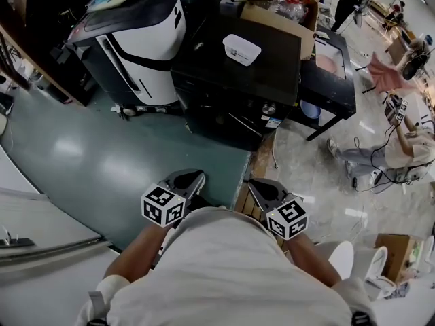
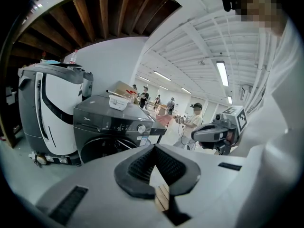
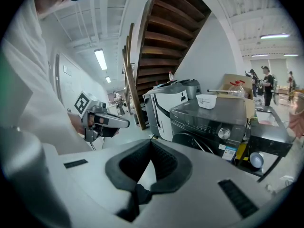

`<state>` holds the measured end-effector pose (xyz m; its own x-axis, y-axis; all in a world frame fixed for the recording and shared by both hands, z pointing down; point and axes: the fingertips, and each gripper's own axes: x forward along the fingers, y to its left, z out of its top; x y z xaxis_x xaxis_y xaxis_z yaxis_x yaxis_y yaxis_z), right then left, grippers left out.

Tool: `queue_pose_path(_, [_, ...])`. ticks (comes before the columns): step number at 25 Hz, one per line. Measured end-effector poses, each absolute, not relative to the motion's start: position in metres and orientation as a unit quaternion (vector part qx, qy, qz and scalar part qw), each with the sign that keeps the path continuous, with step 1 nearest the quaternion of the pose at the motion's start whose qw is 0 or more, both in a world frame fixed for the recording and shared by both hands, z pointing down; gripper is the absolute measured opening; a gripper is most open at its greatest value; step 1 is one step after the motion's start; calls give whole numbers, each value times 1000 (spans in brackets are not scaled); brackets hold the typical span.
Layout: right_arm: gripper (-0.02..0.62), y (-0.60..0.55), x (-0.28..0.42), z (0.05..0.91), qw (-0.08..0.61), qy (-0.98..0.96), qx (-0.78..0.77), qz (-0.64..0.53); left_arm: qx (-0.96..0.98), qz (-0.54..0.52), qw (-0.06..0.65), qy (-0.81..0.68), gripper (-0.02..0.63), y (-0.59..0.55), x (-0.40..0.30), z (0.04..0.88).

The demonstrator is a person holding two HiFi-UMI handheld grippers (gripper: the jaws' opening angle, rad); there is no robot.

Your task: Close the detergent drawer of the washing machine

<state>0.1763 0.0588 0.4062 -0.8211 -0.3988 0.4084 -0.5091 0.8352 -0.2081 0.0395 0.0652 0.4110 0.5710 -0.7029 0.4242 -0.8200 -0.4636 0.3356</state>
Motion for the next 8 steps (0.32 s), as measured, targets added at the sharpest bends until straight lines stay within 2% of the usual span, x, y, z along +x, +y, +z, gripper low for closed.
queue_pose_path(8, [3,57,172,410,181,-940,241,157,845,112,265,-450,-5,62,33,416])
